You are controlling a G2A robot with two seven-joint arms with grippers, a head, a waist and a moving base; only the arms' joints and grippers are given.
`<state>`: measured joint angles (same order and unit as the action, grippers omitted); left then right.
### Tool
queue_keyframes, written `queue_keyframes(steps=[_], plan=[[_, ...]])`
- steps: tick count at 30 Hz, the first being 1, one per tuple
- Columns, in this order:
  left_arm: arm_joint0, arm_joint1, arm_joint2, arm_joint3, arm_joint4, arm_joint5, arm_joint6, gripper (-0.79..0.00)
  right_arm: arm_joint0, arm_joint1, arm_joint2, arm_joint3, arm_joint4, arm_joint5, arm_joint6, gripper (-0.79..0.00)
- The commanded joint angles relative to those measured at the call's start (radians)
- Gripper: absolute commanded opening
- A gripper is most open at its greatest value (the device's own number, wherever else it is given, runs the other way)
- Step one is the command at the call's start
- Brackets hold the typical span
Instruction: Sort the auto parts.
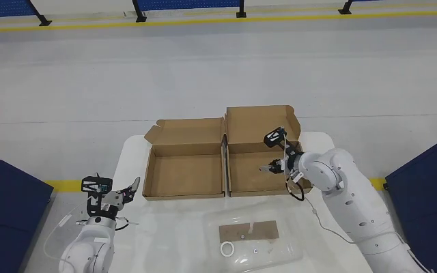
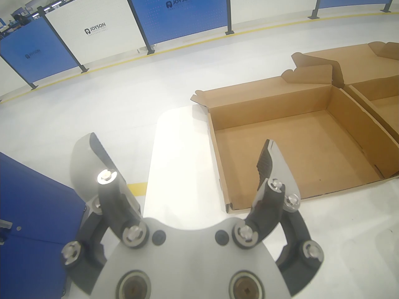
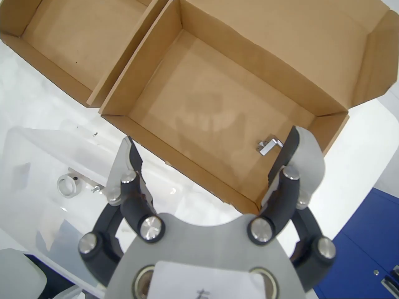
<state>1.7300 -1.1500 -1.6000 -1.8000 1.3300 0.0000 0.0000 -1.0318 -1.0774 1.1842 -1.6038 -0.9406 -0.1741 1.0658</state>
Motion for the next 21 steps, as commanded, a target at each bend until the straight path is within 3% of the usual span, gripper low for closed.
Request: queue_keyframes(steps=[1, 5, 9, 17, 21], plan=[[0.0, 0.0, 0.0, 0.0, 0.0, 0.0, 0.0, 0.0, 0.0, 0.0, 0.0, 0.0, -0.001, 0.005, -0.001, 0.0], [0.0, 0.0, 0.0, 0.0, 0.0, 0.0, 0.0, 0.0, -0.002, 0.0, 0.0, -0.003, 0.004, 0.002, -0.008, 0.0], [0.0, 0.0, 0.0, 0.0, 0.0, 0.0, 0.0, 0.0, -0.005, 0.006, 0.015, -0.055, 0.066, -0.098, 0.016, 0.0], [0.0, 0.0, 0.0, 0.0, 0.0, 0.0, 0.0, 0.0, 0.052, 0.026, 0.047, -0.124, 0.279, -0.299, 0.275, 0.0], [0.0, 0.0, 0.0, 0.0, 0.0, 0.0, 0.0, 0.0, 0.099, 0.057, -0.072, -0.162, 0.372, -0.232, 0.348, 0.0]])
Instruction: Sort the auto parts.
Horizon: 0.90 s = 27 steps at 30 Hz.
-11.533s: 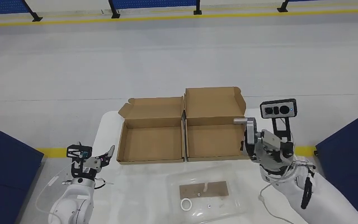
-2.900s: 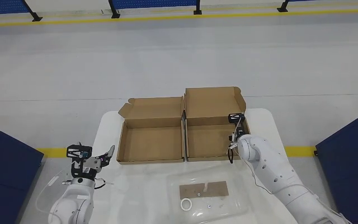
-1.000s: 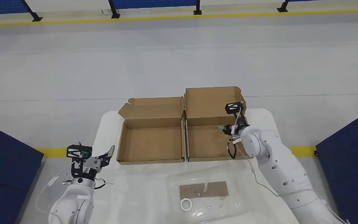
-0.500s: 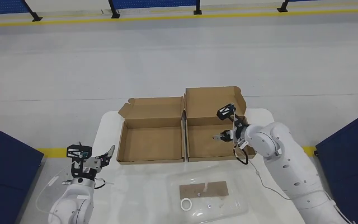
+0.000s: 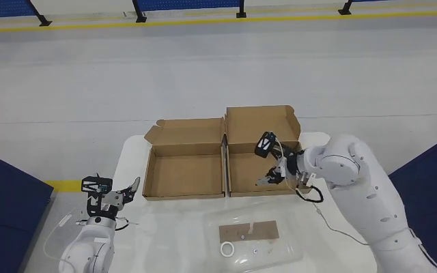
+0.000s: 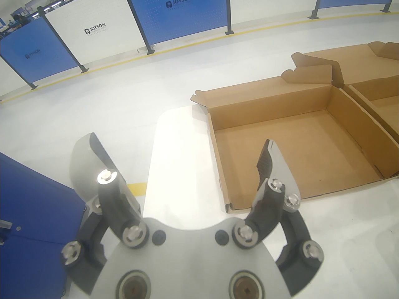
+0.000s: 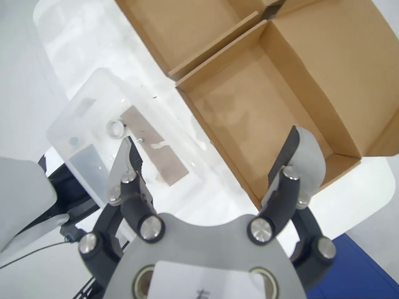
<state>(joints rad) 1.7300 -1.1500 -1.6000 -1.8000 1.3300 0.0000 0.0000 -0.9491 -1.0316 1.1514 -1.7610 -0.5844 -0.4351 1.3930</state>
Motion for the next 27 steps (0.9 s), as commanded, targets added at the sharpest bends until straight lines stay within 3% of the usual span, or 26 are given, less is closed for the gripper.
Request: queue_keyframes(steps=[1, 12, 18, 27], plan=[[0.0, 0.0, 0.0, 0.0, 0.0, 0.0, 0.0, 0.0, 0.024, 0.015, -0.047, -0.006, 0.019, 0.036, 0.028, 0.0], [0.0, 0.0, 0.0, 0.0, 0.0, 0.0, 0.0, 0.0, 0.017, 0.016, -0.067, -0.018, 0.046, 0.017, 0.009, 0.0], [0.0, 0.0, 0.0, 0.0, 0.0, 0.0, 0.0, 0.0, 0.09, 0.047, -0.237, -0.069, 0.067, 0.01, 0.002, 0.0], [0.0, 0.0, 0.0, 0.0, 0.0, 0.0, 0.0, 0.0, 0.333, 0.135, -0.608, -0.103, 0.203, 0.055, 0.047, 0.0]])
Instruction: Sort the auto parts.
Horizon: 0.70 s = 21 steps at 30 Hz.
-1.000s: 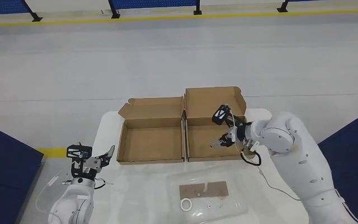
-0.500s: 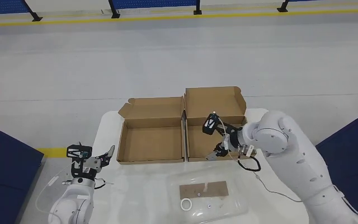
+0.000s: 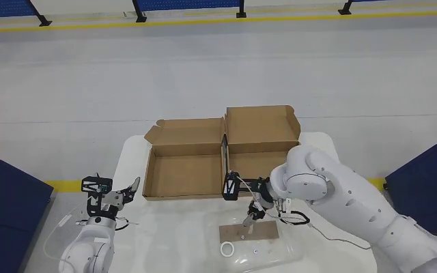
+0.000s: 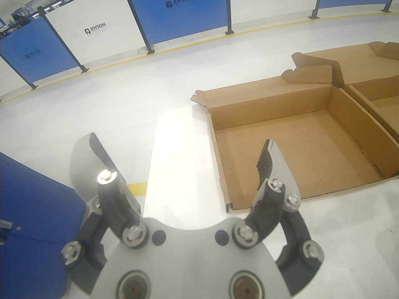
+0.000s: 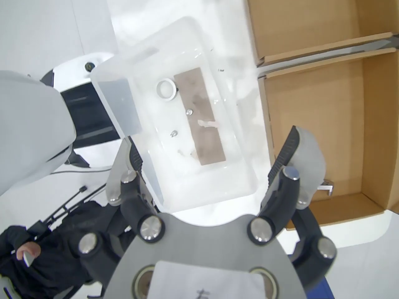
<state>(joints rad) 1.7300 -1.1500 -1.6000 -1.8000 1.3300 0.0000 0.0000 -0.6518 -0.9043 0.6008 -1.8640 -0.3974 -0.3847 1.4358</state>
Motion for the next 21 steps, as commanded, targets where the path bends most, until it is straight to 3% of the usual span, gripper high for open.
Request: queue_keyframes(steps=[1, 12, 21], plan=[[0.0, 0.0, 0.0, 0.0, 0.0, 0.0, 0.0, 0.0, 0.058, 0.013, -0.079, 0.008, 0.029, 0.005, 0.005, 0.0], [0.0, 0.0, 0.0, 0.0, 0.0, 0.0, 0.0, 0.0, 0.057, 0.013, -0.083, -0.001, 0.024, 0.002, 0.001, 0.0], [0.0, 0.0, 0.0, 0.0, 0.0, 0.0, 0.0, 0.0, 0.171, -0.012, -0.313, -0.043, -0.001, 0.034, 0.034, 0.0]])
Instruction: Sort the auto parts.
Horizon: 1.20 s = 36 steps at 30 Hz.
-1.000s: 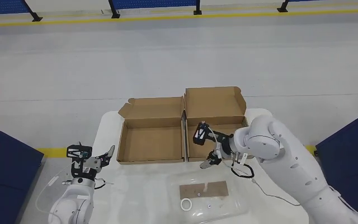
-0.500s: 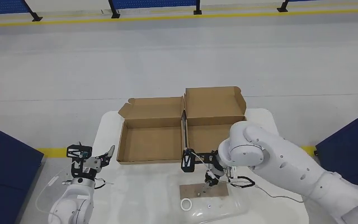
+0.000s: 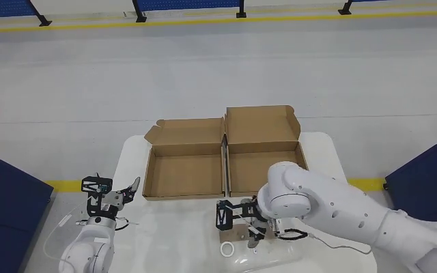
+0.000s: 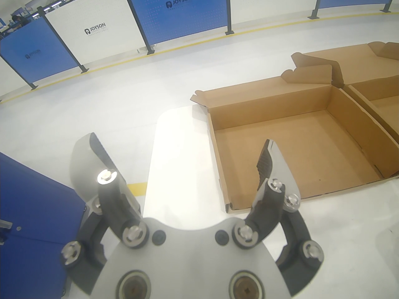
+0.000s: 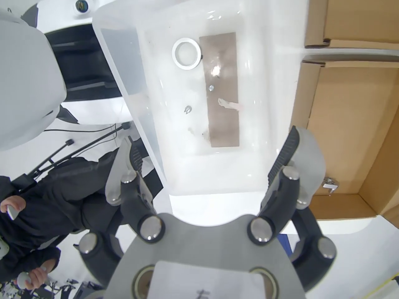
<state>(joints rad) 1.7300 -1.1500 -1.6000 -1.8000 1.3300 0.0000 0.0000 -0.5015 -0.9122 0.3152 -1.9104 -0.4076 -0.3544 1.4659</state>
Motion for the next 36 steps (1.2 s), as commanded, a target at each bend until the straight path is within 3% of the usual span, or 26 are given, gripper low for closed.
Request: queue_keyframes(steps=[1, 5, 18, 36], plan=[[0.0, 0.0, 0.0, 0.0, 0.0, 0.0, 0.0, 0.0, 0.038, -0.008, -0.049, 0.008, 0.024, 0.005, 0.005, 0.0], [0.0, 0.0, 0.0, 0.0, 0.0, 0.0, 0.0, 0.0, 0.106, -0.027, -0.14, 0.025, 0.068, 0.007, 0.007, 0.0], [0.0, 0.0, 0.0, 0.0, 0.0, 0.0, 0.0, 0.0, 0.109, -0.034, -0.145, 0.02, 0.081, 0.01, 0.011, 0.0], [0.0, 0.0, 0.0, 0.0, 0.0, 0.0, 0.0, 0.0, -0.061, -0.133, -0.145, 0.149, -0.071, 0.009, 0.009, 0.0]])
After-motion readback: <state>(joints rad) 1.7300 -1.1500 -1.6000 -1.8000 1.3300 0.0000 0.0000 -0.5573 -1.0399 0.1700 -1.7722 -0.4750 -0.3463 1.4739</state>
